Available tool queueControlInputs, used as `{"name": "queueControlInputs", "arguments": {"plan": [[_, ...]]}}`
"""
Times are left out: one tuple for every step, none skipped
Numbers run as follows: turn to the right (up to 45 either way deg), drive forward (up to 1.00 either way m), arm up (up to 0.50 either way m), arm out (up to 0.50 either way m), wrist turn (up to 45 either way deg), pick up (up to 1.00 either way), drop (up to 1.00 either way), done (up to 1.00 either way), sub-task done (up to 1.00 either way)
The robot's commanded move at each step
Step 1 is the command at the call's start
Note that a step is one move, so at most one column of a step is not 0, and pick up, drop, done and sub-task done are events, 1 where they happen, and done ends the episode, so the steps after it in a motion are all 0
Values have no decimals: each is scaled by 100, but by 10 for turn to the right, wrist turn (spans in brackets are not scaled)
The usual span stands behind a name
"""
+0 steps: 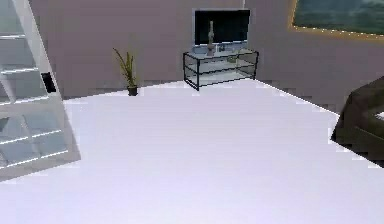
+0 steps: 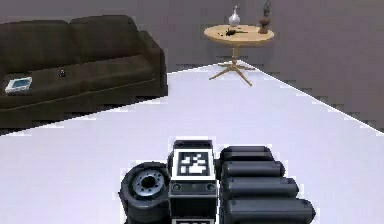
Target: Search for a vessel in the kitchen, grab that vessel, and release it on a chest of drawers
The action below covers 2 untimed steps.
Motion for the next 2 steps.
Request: {"name": "queueControlInputs", "arguments": {"plan": [[450,0,0,0,0,0,0,0,0],[450,0,0,0,0,0,0,0,0]]}}
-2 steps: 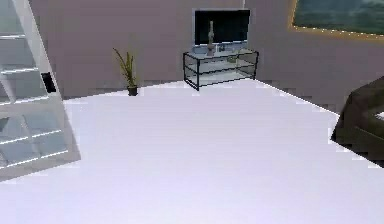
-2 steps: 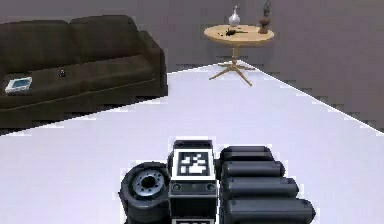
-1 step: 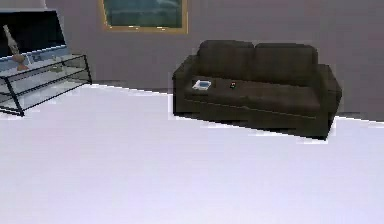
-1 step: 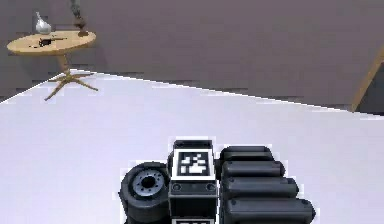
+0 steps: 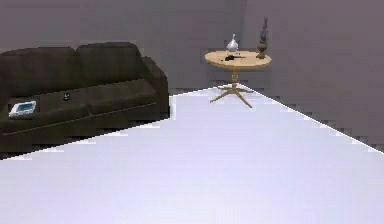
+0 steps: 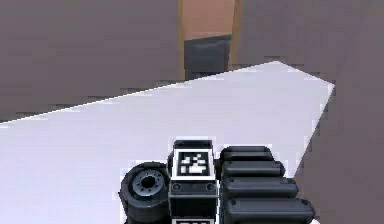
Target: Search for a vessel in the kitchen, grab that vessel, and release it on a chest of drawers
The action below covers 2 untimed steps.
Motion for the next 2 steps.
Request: {"name": "queueControlInputs", "arguments": {"plan": [[420,0,0,0,0,0,0,0,0],[0,10,0,0,0,0,0,0,0]]}}
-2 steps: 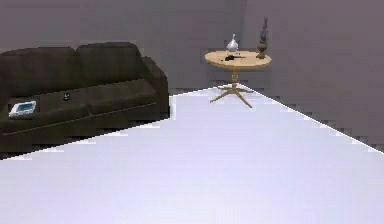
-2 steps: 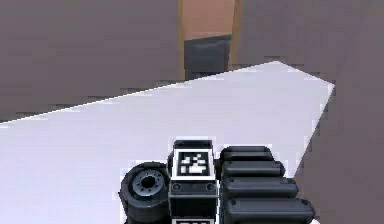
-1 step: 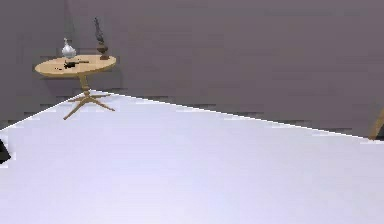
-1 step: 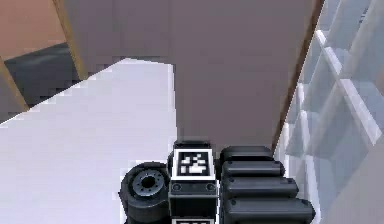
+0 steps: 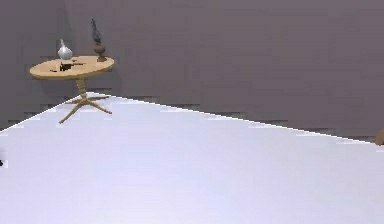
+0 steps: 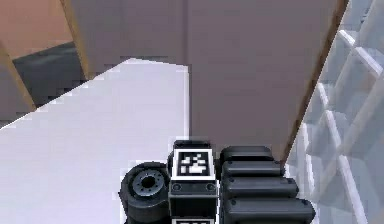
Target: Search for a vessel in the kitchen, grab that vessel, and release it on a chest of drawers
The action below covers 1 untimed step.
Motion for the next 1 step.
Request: {"name": "queueControlInputs", "arguments": {"plan": [[-450,0,0,0,0,0,0,0,0]]}}
